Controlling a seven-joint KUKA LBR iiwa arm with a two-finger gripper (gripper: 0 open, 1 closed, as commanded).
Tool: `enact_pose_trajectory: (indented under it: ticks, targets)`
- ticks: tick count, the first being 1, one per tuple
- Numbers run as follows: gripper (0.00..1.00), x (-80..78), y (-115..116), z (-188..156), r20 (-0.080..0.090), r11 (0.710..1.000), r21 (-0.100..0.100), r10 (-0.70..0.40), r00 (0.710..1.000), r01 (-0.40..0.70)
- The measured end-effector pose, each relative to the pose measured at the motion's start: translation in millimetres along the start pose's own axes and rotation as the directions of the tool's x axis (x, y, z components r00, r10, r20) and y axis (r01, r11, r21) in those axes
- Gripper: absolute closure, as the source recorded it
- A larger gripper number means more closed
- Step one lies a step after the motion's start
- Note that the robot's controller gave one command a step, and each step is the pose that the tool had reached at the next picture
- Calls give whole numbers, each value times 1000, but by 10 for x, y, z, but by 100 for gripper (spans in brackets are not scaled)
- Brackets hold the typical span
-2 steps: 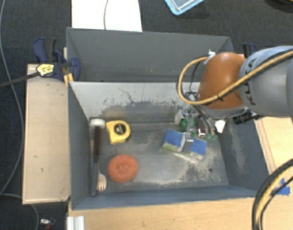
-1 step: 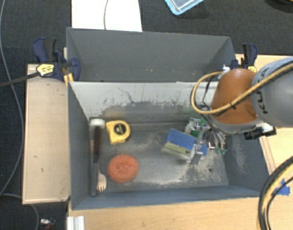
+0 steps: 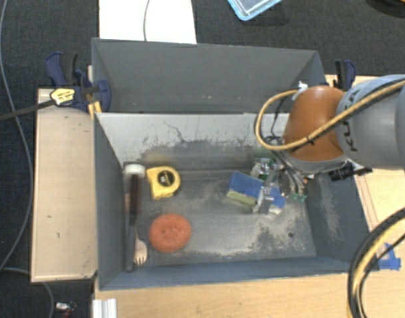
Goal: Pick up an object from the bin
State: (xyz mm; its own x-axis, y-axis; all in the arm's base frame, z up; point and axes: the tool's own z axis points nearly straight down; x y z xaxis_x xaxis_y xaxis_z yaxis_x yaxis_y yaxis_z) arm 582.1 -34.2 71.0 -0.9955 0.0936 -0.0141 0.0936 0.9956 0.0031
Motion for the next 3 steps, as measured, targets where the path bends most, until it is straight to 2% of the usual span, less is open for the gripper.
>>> enact_pose_trajectory:
  ticks: [3]
  targets:
    - [100,0,-2,0,0,1000,0,3,1000,-3]
